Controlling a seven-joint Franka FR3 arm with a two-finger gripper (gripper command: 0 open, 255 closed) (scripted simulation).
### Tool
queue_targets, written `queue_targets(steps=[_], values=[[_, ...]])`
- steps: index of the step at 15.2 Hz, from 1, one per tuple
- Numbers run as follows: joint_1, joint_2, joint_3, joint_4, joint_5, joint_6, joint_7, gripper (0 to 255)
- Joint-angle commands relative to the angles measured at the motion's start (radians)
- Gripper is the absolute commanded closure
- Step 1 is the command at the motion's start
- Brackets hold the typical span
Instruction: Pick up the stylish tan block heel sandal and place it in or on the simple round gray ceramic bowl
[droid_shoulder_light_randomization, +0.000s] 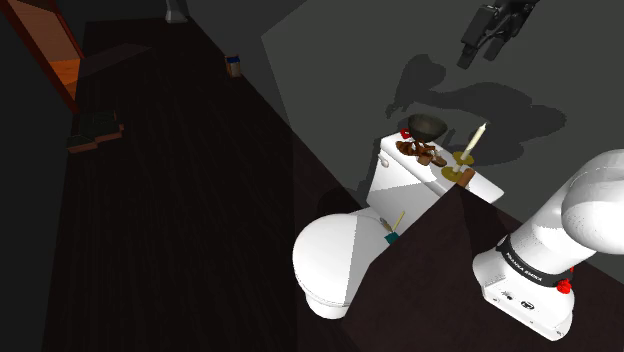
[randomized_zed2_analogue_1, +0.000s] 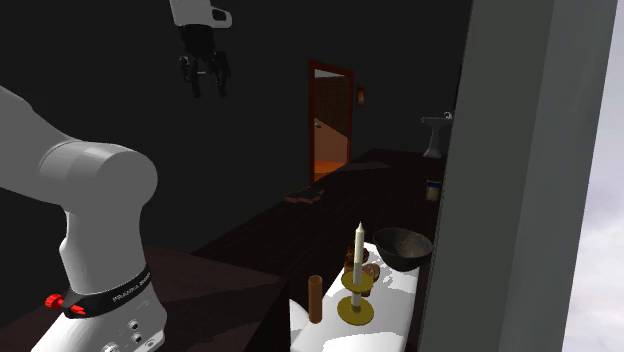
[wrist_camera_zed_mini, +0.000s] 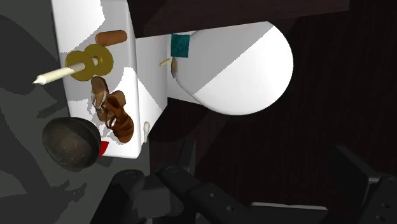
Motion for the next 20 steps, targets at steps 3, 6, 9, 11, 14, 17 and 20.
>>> queue_targets(steps=[3,6,9,11,14,17,20], values=[[-0.010,0.003,-0.026,-0.052,-0.019,0.061,-0.024,0],[-0.027,0.019,-0.066,-0.122,-0.048,0.155,-0.059,0],[-0.045,0.049,-0.107,-0.181,-0.076,0.253,-0.094,0],[-0.058,0.077,-0.136,-0.214,-0.094,0.321,-0.117,0],[-0.077,0.133,-0.180,-0.252,-0.120,0.426,-0.152,0],[-0.093,0.205,-0.226,-0.278,-0.142,0.534,-0.187,0],[-0.105,0.291,-0.274,-0.290,-0.157,0.643,-0.224,0]])
